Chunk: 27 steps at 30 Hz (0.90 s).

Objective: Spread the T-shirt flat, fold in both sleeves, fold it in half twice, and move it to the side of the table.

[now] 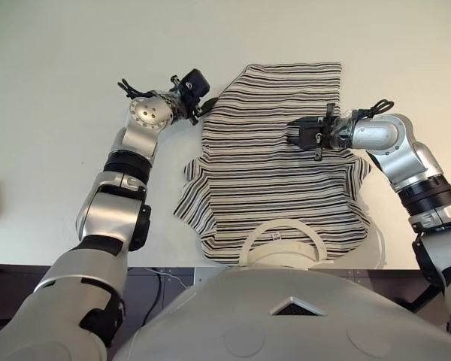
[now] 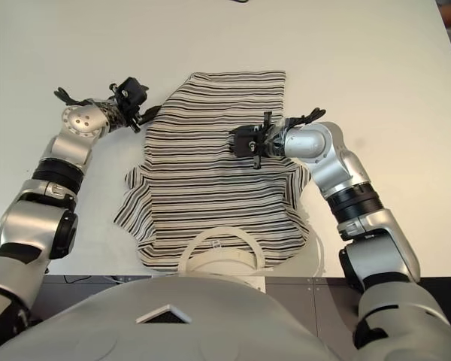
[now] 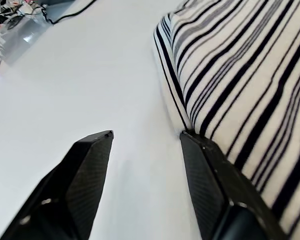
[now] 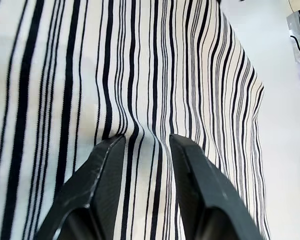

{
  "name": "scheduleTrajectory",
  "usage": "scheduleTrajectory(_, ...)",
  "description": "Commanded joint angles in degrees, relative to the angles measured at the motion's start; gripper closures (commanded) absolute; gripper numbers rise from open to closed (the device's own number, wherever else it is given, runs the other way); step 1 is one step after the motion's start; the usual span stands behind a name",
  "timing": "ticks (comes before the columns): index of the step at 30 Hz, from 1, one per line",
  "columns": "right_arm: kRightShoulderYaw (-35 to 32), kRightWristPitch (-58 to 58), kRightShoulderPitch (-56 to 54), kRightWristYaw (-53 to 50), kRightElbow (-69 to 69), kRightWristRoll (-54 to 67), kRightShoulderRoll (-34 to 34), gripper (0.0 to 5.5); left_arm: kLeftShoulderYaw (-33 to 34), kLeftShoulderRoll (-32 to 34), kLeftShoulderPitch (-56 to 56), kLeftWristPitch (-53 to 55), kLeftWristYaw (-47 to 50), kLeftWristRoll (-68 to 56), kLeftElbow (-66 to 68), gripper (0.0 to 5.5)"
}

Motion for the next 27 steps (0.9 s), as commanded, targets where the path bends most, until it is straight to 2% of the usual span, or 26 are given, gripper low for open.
scheduleTrajectory(1,1.56,0.9,2.2,1.0,0.33,-2.0,-0.32,3.89,-0.01,-0.85,-3.48,-1.38,-0.2,0.92,3.32,3.01)
scheduleTrajectory(11,1.65,1.62,3.97,0.78,-1.0,-2.19,-0.79,3.89,1.72,-0.57,-7.2,-2.52,5.1,1.17,6.21,3.01)
scheduleTrajectory(27,2.28,2.02,4.99,0.83,-2.19,-2.54,-0.74,3.89,-0.82,-2.41,-6.16,-5.36,0.87,3.46,8.48,3.01)
